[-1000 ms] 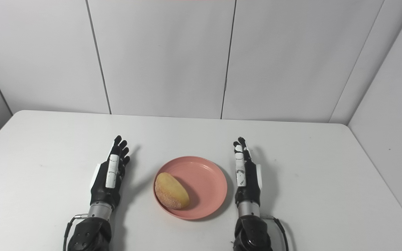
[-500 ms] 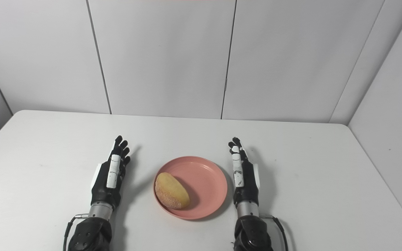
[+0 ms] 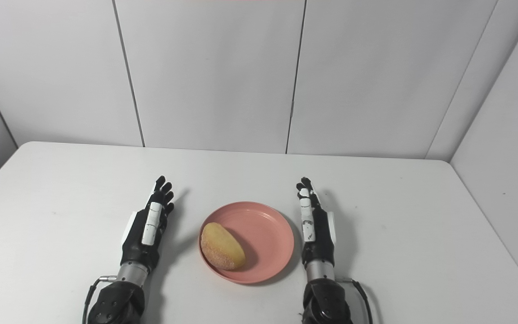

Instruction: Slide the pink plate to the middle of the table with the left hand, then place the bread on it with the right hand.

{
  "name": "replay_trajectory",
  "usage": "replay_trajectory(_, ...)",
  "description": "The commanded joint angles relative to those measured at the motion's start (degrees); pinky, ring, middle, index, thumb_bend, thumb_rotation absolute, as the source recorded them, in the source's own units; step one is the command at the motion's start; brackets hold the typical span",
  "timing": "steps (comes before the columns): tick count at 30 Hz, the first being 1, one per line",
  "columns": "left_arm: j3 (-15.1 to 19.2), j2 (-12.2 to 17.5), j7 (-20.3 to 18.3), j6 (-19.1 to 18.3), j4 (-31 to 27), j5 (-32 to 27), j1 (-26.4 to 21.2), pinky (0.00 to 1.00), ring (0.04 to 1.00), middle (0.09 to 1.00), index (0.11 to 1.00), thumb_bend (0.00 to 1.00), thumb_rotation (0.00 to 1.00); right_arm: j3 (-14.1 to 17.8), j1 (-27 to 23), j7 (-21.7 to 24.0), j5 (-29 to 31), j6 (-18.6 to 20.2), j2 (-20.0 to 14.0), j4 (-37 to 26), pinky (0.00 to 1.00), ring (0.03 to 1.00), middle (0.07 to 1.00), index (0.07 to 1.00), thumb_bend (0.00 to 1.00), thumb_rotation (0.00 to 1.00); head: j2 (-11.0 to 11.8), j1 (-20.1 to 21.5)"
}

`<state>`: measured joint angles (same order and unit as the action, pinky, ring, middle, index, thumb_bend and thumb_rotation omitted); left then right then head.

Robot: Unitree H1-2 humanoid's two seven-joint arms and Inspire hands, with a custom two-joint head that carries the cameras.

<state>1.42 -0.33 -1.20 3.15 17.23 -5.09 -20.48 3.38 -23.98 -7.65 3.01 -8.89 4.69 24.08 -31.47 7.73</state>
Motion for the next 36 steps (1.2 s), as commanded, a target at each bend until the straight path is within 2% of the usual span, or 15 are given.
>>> replay_trajectory(1, 0.2, 0.0, -0.4, -0.2, 0.9, -0.3, 2.1, 1.0, 1.0, 1.0, 1.0, 0.95, 0.91, 0.4, 2.9, -0.2, -0.5, 1.5, -0.9, 1.2, 1.0, 0.945, 0.912, 0.916, 0.83, 1.0, -0.1, 0.0)
replay_trajectory(4, 0.4, -0.7, 0.3, 0.9, 0.6, -0.2, 2.8, 1.0, 1.0, 1.0, 1.0, 0.91, 0.91, 0.6, 3.8, 0.2, -0.1, 2.1, -1.1, -0.4, 1.0, 0.945, 0.908, 0.914, 0.83, 1.0, 0.4, 0.1)
replay_trajectory(7, 1.0, -1.7, 0.8, 2.2, -1.2, -0.7, 4.3, 1.0, 1.0, 1.0, 1.0, 0.88, 0.89, 0.4, 5.7, 0.9, -0.1, 2.9, -1.7, -4.5, 1.0, 0.947, 0.91, 0.925, 0.83, 1.0, 0.4, -0.2)
replay_trajectory(9, 1.1, -2.3, 0.9, 1.7, -3.5, -1.1, 5.5, 1.0, 1.0, 1.0, 1.0, 0.9, 0.88, 0.6, 7.0, 1.3, 0.6, 4.2, -1.7, -7.6, 1.0, 0.948, 0.914, 0.933, 0.82, 1.0, 0.4, -0.6)
replay_trajectory(12, 1.0, -3.1, 0.4, -0.3, -7.9, -2.3, 8.2, 1.0, 1.0, 1.0, 1.0, 0.96, 0.87, 1.4, 9.5, 2.2, 3.5, 9.3, -1.3, -13.9, 1.0, 0.96, 0.93, 0.941, 0.82, 1.0, 0.4, -0.8)
replay_trajectory(14, 1.0, -3.4, 0.1, -1.8, -10.7, -3.4, 10.0, 1.0, 1.0, 1.0, 1.0, 0.94, 0.86, 1.5, 11.2, 2.5, 4.5, 12.4, -1.1, -17.6, 1.0, 0.965, 0.943, 0.947, 0.82, 1.0, 0.3, -0.9)
replay_trajectory(15, 1.1, -3.7, -0.1, -3.5, -13.1, -4.7, 11.5, 1.0, 1.0, 1.0, 1.0, 0.91, 0.85, 1.2, 12.8, 2.8, 4.4, 13.8, -1.4, -19.9, 1.0, 0.961, 0.942, 0.943, 0.81, 1.0, 0.2, -0.9)
replay_trajectory(19, 1.2, -3.2, -1.5, -9.1, -20.2, -9.0, 16.2, 1.0, 1.0, 1.0, 1.0, 0.87, 0.85, 1.1, 17.7, 3.9, 5.9, 18.9, -1.7, -27.0, 1.0, 0.96, 0.94, 0.932, 0.8, 1.0, 0.0, -0.8)
replay_trajectory(22, 1.6, -2.8, -2.4, -13.6, -25.9, -13.0, 19.9, 1.0, 1.0, 1.0, 1.0, 0.82, 0.94, 1.7, 21.2, 5.1, 9.4, 23.4, -1.8, -32.3, 1.0, 0.968, 0.944, 0.943, 0.83, 1.0, -0.2, -0.9)
replay_trajectory(24, 2.0, -2.7, -2.1, -16.5, -29.1, -15.3, 21.9, 1.0, 1.0, 1.0, 1.0, 0.81, 0.94, 1.6, 23.1, 6.0, 10.8, 25.4, -2.5, -34.9, 1.0, 0.97, 0.946, 0.946, 0.83, 1.0, -0.4, -1.1)
replay_trajectory(26, 2.3, -2.2, -1.7, -20.6, -32.8, -17.2, 24.2, 1.0, 1.0, 1.0, 1.0, 0.76, 0.99, 1.5, 25.1, 6.8, 12.1, 27.0, -3.3, -37.3, 1.0, 0.979, 0.954, 0.962, 0.81, 1.0, -0.5, -1.3)
replay_trajectory(29, 2.4, -1.2, -0.9, -26.1, -38.0, -18.6, 27.7, 1.0, 1.0, 1.0, 1.0, 0.7, 1.0, 0.9, 27.8, 7.4, 13.2, 28.4, -3.3, -40.5, 1.0, 0.971, 0.945, 0.947, 0.8, 1.0, -0.6, -1.8)
replay_trajectory(31, 2.8, -1.1, -0.8, -26.3, -38.6, -18.5, 28.3, 1.0, 1.0, 1.0, 1.0, 0.66, 1.0, 0.4, 28.8, 7.8, 13.5, 28.0, -3.2, -41.5, 1.0, 0.973, 0.95, 0.949, 0.8, 1.0, -0.6, -1.8)
replay_trajectory(36, 2.4, -0.2, -0.3, -20.5, -35.7, -12.0, 26.7, 1.0, 1.0, 1.0, 1.0, 0.61, 0.98, -0.1, 29.4, 7.4, 12.4, 24.6, -2.6, -40.8, 1.0, 0.981, 0.952, 0.941, 0.82, 1.0, -0.8, -1.4)
